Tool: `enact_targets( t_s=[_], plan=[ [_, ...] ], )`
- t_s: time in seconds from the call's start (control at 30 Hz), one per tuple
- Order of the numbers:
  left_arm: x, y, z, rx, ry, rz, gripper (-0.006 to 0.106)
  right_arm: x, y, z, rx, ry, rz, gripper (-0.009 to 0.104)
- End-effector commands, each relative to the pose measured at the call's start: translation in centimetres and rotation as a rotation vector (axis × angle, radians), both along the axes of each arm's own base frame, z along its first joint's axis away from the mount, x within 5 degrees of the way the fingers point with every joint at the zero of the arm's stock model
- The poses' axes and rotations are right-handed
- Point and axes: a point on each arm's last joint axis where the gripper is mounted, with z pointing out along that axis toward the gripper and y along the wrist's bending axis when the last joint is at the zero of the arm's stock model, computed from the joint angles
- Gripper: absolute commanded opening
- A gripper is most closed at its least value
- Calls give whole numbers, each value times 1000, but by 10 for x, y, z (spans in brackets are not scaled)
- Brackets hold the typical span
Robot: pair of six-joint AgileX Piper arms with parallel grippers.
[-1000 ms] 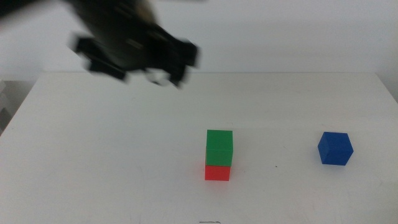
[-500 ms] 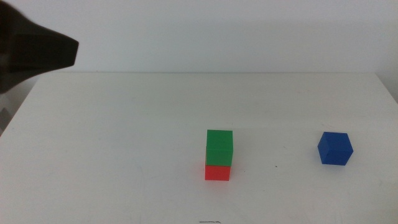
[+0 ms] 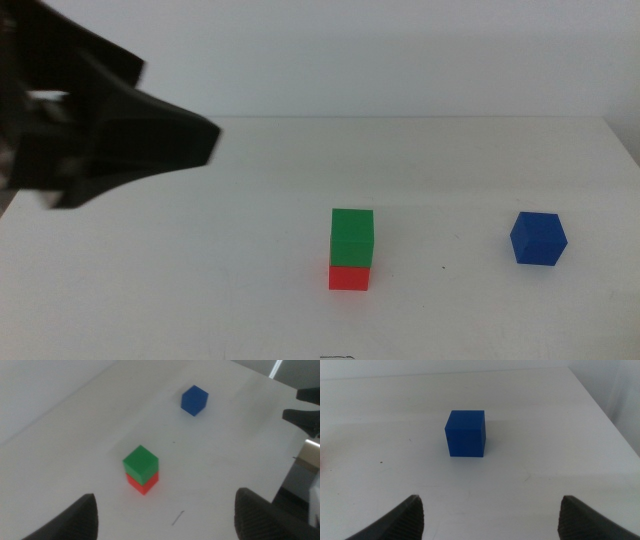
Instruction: Stack red cubes first, then green, then blue cubes in a specific spot.
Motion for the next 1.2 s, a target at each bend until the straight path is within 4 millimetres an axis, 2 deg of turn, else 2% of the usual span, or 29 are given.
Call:
enact_targets(
  t_s=[0.0, 0.13, 0.33, 0.73, 1.17],
  plan=[
    [8, -7, 9, -91, -11, -2, 93, 0, 0, 8, -31, -70, 3, 94],
    [20, -13, 5, -126, 46, -23, 93, 0, 0, 8, -31, -70, 3, 94],
    [20, -13, 5, -127, 30, -38, 93, 0, 0, 8, -31, -70, 3, 94],
    [18, 0, 8, -83, -27, 73, 93, 0, 0, 8, -31, -70, 3, 94],
    [21, 1, 10, -89, -49, 96, 93, 0, 0, 8, -31, -70, 3, 94]
  ],
)
